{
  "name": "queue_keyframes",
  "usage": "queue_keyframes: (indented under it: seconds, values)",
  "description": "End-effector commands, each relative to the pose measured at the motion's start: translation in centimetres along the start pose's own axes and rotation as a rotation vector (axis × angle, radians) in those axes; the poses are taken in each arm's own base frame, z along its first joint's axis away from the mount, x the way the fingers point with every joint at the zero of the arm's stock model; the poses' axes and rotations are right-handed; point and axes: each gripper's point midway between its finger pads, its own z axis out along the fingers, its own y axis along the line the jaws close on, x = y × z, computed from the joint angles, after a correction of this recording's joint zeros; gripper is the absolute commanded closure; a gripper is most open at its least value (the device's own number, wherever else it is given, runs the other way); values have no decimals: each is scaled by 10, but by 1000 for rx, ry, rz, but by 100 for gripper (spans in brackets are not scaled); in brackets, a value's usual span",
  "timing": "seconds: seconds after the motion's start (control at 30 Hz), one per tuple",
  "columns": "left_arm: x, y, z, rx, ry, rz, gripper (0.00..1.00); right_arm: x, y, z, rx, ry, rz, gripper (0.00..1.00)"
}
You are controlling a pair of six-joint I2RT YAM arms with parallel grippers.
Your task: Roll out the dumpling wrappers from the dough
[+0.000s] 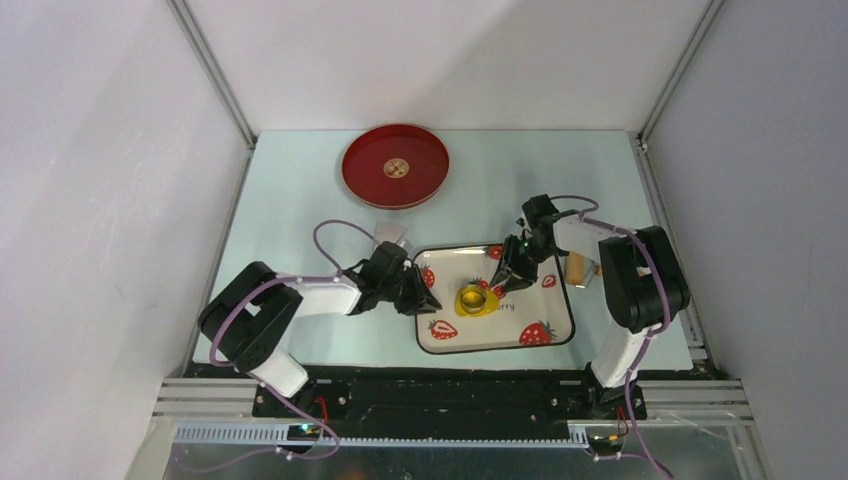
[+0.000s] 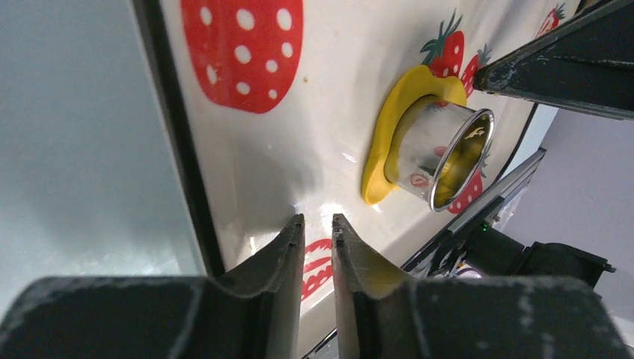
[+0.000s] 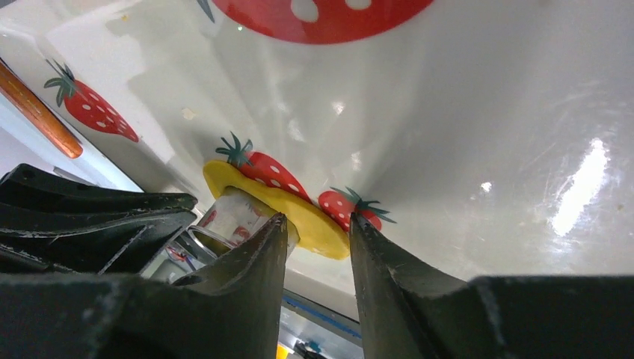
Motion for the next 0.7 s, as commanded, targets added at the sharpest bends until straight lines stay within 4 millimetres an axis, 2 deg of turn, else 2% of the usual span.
queue_keyframes:
  seconds: [0.0, 0.07, 0.1, 0.17, 0.37, 0.67]
  values:
    - [2, 8, 10, -39, 10, 17, 75, -12, -11, 13, 64, -27, -26, 62]
    - [3, 11, 11, -47, 15, 12, 77, -11, -11, 17, 61, -17, -26, 64]
    - [4, 13, 12, -52, 17, 6, 78, -10, -10, 19, 60, -13, -30, 71]
    - [6, 16, 13, -62, 22, -2, 79, -7, -10, 22, 61, 0, -31, 75]
    - [8, 23, 15, -87, 25, -25, 81, 3, -8, 28, 80, 27, -48, 80]
    - [11, 32, 19, -139, 54, -46, 83, 12, -23, 25, 164, 32, -63, 85]
